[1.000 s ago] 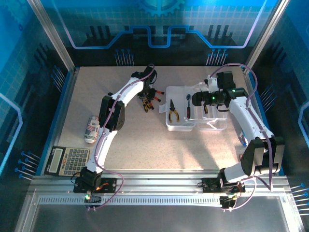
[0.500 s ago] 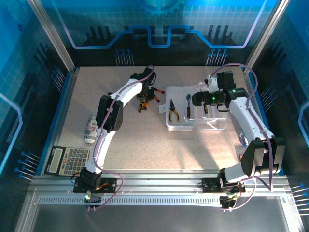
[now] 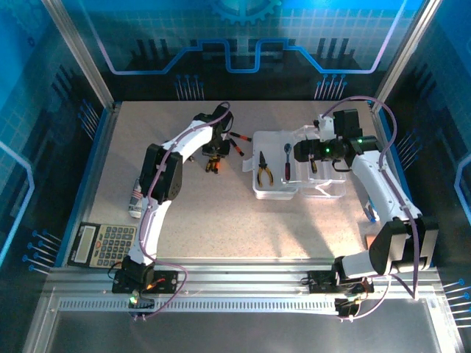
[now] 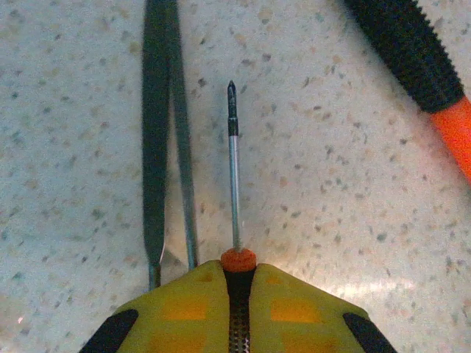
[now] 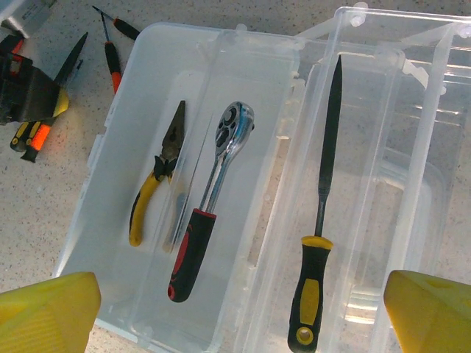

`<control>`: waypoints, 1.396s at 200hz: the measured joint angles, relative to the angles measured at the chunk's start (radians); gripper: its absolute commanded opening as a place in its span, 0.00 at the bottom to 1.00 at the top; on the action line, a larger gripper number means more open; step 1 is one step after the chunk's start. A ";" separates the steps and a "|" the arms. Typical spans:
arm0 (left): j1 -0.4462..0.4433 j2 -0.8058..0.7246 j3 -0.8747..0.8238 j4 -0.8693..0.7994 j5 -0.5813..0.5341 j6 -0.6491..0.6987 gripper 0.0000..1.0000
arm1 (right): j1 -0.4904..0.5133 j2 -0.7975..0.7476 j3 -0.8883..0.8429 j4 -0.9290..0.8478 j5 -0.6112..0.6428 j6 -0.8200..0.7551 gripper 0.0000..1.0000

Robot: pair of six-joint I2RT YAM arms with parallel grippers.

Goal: Pack the tool kit

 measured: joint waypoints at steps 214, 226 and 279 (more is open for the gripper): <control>-0.064 -0.474 -0.471 0.846 0.801 -0.485 0.00 | 0.236 0.055 -0.035 0.343 -0.336 0.249 0.70; -0.069 -0.483 -0.477 0.868 0.809 -0.499 0.00 | 0.238 0.066 -0.035 0.349 -0.332 0.258 0.68; -0.091 -0.500 -0.481 0.919 0.831 -0.518 0.00 | 0.249 0.079 -0.022 0.375 -0.318 0.286 0.52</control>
